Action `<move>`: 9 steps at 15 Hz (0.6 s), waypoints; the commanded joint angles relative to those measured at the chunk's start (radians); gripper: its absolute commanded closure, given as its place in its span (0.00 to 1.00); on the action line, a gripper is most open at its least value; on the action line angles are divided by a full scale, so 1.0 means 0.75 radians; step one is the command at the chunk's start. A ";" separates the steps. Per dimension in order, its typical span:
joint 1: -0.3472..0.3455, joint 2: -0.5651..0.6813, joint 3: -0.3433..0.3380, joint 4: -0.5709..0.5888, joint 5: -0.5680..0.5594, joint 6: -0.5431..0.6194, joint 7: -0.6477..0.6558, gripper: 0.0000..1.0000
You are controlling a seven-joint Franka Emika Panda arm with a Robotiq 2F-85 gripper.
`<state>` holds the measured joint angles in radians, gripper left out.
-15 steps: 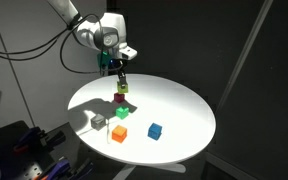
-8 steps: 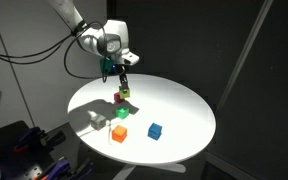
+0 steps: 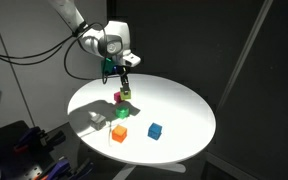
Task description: Put the yellow block on top of the green block.
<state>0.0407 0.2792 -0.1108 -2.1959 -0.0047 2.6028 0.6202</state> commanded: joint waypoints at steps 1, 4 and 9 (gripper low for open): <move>0.016 -0.028 -0.014 -0.015 0.001 -0.050 0.041 0.75; 0.016 -0.033 -0.011 -0.017 0.003 -0.095 0.053 0.75; 0.007 -0.025 -0.005 -0.014 0.012 -0.159 0.053 0.75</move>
<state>0.0437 0.2790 -0.1108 -2.1990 -0.0045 2.5159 0.6447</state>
